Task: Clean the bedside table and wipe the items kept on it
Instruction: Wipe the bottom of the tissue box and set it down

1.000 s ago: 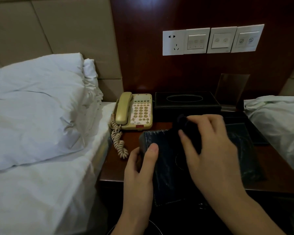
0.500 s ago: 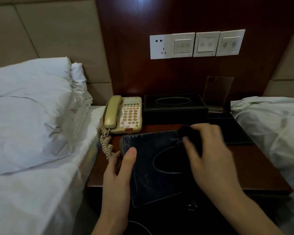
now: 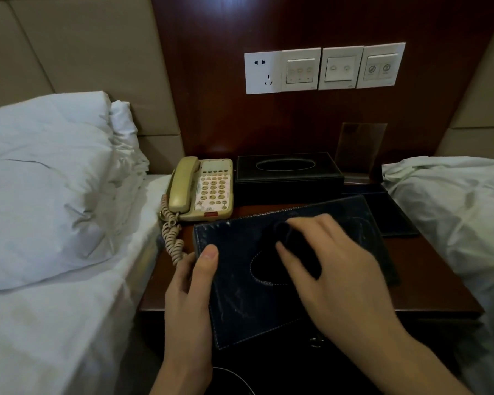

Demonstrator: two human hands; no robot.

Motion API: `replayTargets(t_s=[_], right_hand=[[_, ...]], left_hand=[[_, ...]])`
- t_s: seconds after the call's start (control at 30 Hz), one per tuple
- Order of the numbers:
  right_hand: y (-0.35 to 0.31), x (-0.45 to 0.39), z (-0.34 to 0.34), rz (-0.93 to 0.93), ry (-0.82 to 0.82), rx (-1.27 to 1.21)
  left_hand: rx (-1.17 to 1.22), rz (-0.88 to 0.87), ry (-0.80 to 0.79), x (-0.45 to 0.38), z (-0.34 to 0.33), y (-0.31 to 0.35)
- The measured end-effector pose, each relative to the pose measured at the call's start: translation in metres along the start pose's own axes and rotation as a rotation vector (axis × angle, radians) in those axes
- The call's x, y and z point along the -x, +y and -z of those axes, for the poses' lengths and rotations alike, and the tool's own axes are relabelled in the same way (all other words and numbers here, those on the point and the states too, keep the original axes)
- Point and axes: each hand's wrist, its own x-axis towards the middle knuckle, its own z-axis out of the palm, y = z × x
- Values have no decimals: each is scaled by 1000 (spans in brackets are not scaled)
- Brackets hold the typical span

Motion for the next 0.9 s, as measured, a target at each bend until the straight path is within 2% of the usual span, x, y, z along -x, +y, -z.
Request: replayTargets(t_s=[0.17, 0.3, 0.37, 0.47, 0.63, 0.8, 0.9], right_hand=[[25, -10, 12, -169, 119, 73], [-8, -3, -2, -18, 4, -7], [4, -8, 3, -53, -2, 8], [30, -15, 15, -181, 87, 55], [-8, -5, 0, -6, -15, 17], [28, -11, 10, -175, 93, 88], [6, -5, 2, -93, 33, 39]], left_hand=[[-8, -44, -1, 0, 0, 2], [-5, -4, 13, 1, -2, -3], [-12, -23, 28, 2, 0, -3], [-19, -73, 43, 2, 2, 2], [7, -3, 57, 0, -1, -5], [-19, -74, 59, 0, -2, -4], [-22, -69, 49, 1, -2, -3]])
